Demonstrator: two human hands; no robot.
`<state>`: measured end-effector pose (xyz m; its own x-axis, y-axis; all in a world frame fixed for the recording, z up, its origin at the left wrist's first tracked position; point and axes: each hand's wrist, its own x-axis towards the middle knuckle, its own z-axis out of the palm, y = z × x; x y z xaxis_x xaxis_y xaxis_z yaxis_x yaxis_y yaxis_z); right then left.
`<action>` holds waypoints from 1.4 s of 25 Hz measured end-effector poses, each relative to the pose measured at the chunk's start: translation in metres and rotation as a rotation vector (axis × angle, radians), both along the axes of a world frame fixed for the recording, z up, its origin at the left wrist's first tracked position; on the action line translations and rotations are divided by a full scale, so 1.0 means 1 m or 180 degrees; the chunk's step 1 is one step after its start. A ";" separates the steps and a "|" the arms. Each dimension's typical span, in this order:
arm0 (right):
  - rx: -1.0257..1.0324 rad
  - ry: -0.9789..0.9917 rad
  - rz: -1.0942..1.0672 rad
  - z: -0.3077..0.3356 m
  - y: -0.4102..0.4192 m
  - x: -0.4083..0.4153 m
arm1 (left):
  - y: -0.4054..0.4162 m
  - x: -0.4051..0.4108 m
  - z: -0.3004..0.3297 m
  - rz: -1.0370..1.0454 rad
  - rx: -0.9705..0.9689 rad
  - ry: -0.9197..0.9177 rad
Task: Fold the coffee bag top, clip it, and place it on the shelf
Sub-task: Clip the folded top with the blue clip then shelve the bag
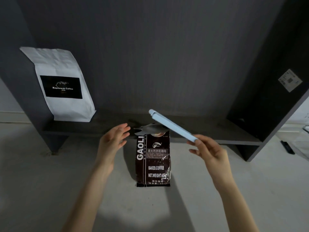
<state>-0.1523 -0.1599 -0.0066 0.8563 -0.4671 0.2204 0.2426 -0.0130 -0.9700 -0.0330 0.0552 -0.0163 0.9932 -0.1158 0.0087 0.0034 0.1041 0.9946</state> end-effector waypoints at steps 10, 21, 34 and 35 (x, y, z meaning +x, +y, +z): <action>0.0027 0.0265 -0.0291 -0.007 -0.017 0.034 | -0.034 0.056 -0.006 -0.0290 0.1156 -0.0200; 0.0030 0.0322 -0.0396 -0.013 -0.014 0.030 | -0.031 0.034 -0.006 -0.0565 0.0879 -0.0057; -0.0444 0.0517 -0.0121 -0.021 0.008 -0.010 | -0.015 -0.039 -0.039 -0.0827 0.0045 0.0015; -0.0471 0.0524 -0.0120 -0.020 0.009 -0.010 | -0.014 -0.040 -0.040 -0.0815 0.0038 0.0002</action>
<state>-0.1623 -0.1506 -0.0265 0.8690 -0.4724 0.1476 0.0778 -0.1641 -0.9834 -0.0730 0.0407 -0.0561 0.9315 -0.3636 0.0053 0.0287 0.0880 0.9957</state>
